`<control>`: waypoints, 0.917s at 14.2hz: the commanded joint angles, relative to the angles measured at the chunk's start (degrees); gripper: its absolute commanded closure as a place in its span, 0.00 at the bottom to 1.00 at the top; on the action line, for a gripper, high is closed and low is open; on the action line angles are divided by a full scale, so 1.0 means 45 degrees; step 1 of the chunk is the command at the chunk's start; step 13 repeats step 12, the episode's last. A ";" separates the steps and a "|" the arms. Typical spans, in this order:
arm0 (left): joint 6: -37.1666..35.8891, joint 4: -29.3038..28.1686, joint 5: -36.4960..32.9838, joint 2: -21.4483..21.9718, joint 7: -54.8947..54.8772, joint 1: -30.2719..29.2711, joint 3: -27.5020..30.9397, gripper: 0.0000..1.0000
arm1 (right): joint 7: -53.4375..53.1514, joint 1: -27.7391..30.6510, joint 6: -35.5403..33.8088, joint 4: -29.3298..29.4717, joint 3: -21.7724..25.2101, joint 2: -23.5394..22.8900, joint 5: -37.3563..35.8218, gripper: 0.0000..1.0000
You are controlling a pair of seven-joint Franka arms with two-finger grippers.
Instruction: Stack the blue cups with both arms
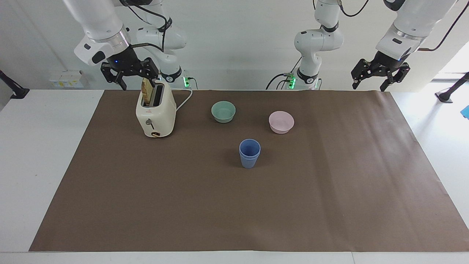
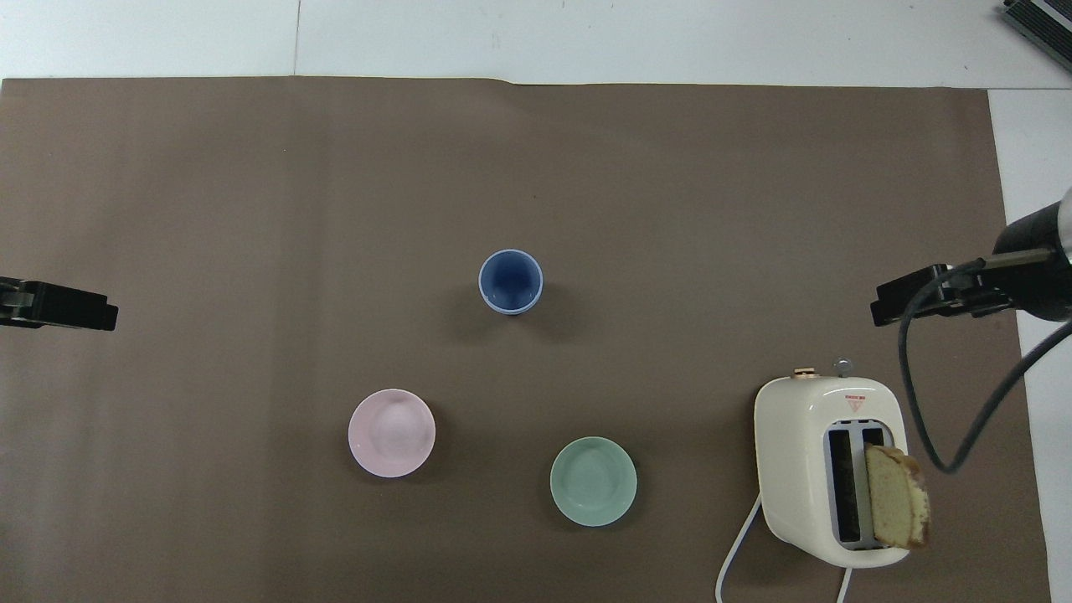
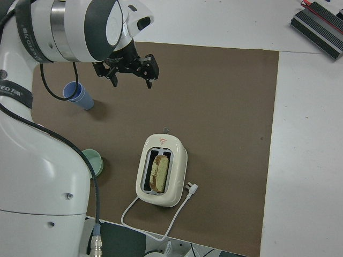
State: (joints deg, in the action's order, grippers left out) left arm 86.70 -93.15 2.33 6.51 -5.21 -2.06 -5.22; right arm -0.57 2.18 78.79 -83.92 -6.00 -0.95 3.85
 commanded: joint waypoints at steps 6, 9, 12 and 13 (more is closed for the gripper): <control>-0.0010 -0.0278 -0.0146 0.0253 0.0005 -0.0168 -0.0110 0.00 | -0.0147 0.0608 0.0305 -0.0472 -0.0015 0.0387 0.0102 0.00; -0.0010 -0.0297 -0.0146 0.0253 0.0005 -0.0168 -0.0110 0.00 | -0.0089 0.0687 0.0324 -0.0472 -0.0015 0.0367 0.0063 0.00; -0.0010 -0.0297 -0.0146 0.0253 -0.0015 -0.0168 -0.0110 0.00 | -0.0166 0.0687 0.0305 -0.0472 -0.0035 0.0367 0.0101 0.00; -0.0010 -0.0297 -0.0146 0.0253 -0.0015 -0.0168 -0.0110 0.00 | -0.0166 0.0687 0.0305 -0.0472 -0.0035 0.0367 0.0101 0.00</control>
